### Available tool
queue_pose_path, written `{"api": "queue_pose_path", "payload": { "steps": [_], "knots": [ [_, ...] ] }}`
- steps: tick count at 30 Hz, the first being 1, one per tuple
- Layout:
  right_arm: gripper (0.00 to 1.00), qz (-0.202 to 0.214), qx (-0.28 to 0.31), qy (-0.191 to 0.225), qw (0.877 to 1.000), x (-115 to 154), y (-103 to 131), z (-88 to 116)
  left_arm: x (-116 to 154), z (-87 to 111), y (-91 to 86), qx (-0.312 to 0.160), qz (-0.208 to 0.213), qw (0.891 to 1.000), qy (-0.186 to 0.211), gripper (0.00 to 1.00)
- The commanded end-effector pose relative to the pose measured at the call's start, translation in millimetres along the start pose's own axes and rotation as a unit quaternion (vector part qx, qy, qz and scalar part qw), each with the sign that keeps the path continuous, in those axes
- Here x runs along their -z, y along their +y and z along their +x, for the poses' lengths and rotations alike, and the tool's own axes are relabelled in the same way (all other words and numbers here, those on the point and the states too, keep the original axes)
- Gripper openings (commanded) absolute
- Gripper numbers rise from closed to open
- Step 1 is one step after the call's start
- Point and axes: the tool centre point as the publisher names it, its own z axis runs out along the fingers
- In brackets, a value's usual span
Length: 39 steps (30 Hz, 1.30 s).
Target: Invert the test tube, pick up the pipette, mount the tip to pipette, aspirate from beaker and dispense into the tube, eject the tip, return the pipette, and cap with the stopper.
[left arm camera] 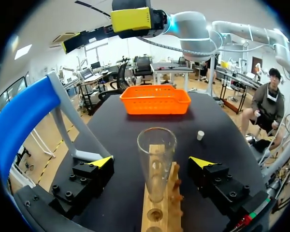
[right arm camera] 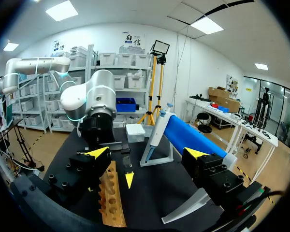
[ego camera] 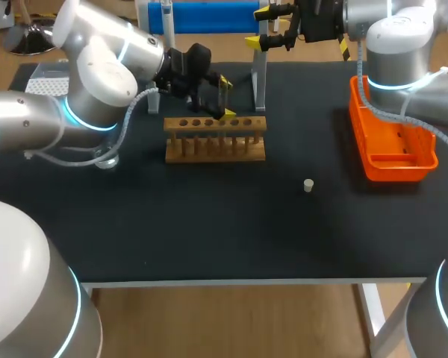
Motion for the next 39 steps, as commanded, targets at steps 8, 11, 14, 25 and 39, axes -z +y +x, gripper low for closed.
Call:
{"api": "queue_pose_path", "payload": {
  "steps": [8, 11, 14, 25, 39],
  "knots": [
    [1.00, 0.001, 0.000, 0.001, 1.000, 1.0, 0.4, -0.4, -3.4, -1.5, -2.0, -0.003, -0.011, 1.000, -0.004, 1.00],
    [1.00, 0.001, 0.000, 0.001, 1.000, 1.0, 0.4, -0.4, -3.2, -0.8, -1.6, -0.006, -0.012, 1.000, -0.007, 1.00],
    [1.00, 0.001, 0.000, 0.001, 1.000, 1.0, 0.4, -0.4, -3.1, -0.3, -1.4, -0.010, -0.010, 1.000, -0.008, 1.00],
    [1.00, 0.001, 0.000, 0.001, 1.000, 1.0, 0.4, -0.4, -0.5, 2.1, 1.9, 0.001, -0.017, 1.000, -0.011, 1.00],
    [1.00, 0.001, 0.000, 0.001, 1.000, 1.0, 0.4, -0.4, 0.4, 2.8, 2.3, -0.005, -0.017, 1.000, -0.014, 1.00]
  ]
}}
